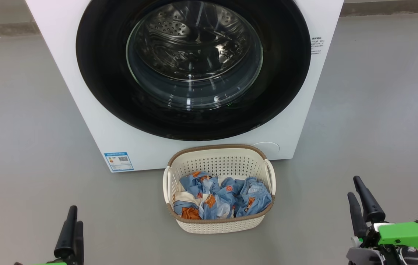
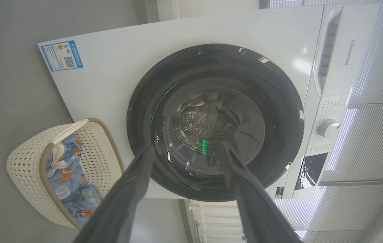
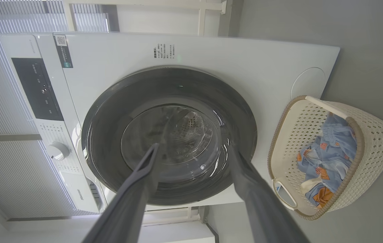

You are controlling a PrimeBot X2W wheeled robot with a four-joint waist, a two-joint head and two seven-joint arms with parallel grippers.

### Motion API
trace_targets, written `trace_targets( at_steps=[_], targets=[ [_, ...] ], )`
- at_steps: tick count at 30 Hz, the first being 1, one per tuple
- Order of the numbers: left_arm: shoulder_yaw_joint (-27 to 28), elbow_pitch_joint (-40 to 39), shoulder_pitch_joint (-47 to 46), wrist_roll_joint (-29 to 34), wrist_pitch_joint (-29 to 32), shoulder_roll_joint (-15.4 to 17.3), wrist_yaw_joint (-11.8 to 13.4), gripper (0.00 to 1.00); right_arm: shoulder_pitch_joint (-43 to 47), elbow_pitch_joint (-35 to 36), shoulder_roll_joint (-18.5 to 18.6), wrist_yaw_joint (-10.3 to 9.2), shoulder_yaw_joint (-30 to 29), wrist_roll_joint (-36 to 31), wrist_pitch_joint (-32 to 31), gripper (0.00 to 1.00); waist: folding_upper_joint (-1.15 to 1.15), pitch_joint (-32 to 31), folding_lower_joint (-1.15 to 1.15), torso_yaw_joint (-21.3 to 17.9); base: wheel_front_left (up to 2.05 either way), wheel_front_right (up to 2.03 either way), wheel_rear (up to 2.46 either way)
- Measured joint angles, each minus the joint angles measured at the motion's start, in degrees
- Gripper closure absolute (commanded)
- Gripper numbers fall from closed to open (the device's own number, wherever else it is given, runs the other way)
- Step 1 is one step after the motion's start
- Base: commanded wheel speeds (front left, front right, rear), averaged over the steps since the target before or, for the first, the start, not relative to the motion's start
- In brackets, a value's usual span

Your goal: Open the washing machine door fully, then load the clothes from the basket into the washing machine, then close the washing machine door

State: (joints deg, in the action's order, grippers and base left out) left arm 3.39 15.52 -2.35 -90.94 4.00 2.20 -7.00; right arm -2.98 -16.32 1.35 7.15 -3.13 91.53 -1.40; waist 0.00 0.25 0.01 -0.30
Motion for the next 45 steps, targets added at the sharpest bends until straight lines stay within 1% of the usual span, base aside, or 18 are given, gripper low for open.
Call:
trace_targets(
  at_steps=[8, 12, 16, 25, 29, 35, 40, 45],
  targets=[
    [-1.67, -0.90, -0.03, 1.56, -1.69, 0.82, 0.00, 0.00, -0.20, 0.98, 0.13, 0.00, 2.00, -3.53, 1.27, 0.00, 0.00, 0.01, 0.00, -0.08, 0.00, 0.00, 0.00],
    [-2.86, -1.22, -0.07, 2.26, -2.96, 1.98, 0.00, 0.00, -0.37, 1.20, 0.18, 0.00, 3.23, -6.22, 2.01, 0.00, 0.00, 0.01, 0.00, -0.13, 0.00, 0.00, 0.00],
    [-3.89, -1.47, -0.30, 4.05, -4.33, 2.65, 0.00, 0.00, -1.44, 1.41, 0.26, 0.00, 4.41, -7.94, 2.56, 0.00, 0.00, 0.01, 0.00, -0.17, 0.00, 0.00, 0.00],
    [-7.20, -1.44, -1.38, 8.60, -6.58, 5.06, -0.01, 0.00, -1.53, 1.65, 0.32, 0.00, 6.09, -14.81, 4.08, 0.00, 0.00, -0.06, 0.00, -0.24, 0.00, 0.00, 0.00],
    [-8.06, -0.87, -1.57, 12.07, -7.16, 6.06, -0.01, 0.00, -1.59, 1.66, 0.33, 0.00, 6.60, -18.23, 4.61, 0.00, 0.00, -0.14, 0.00, -0.26, 0.00, 0.00, 0.00],
    [-8.77, 0.13, -2.44, 17.56, -8.13, 6.23, -0.02, 0.00, -3.00, 1.80, 0.40, 0.00, 7.04, -24.46, 5.61, 0.00, 0.00, -0.19, -0.01, -0.30, 0.00, 0.00, 0.00],
    [-9.02, 1.05, -2.59, 23.79, -8.87, 7.13, -0.02, 0.00, -3.59, 1.82, 0.56, 0.00, 7.97, -30.02, 6.39, 0.00, 0.00, -0.20, 0.00, -0.32, 0.00, 0.00, 0.00],
    [-9.20, 1.70, -3.60, 29.25, -9.85, 7.22, -0.03, 0.00, -3.60, 1.48, 0.58, 0.00, 8.18, -35.59, 7.14, 0.00, 0.00, -0.32, -0.01, -0.31, 0.00, 0.00, 0.00]
  ],
)
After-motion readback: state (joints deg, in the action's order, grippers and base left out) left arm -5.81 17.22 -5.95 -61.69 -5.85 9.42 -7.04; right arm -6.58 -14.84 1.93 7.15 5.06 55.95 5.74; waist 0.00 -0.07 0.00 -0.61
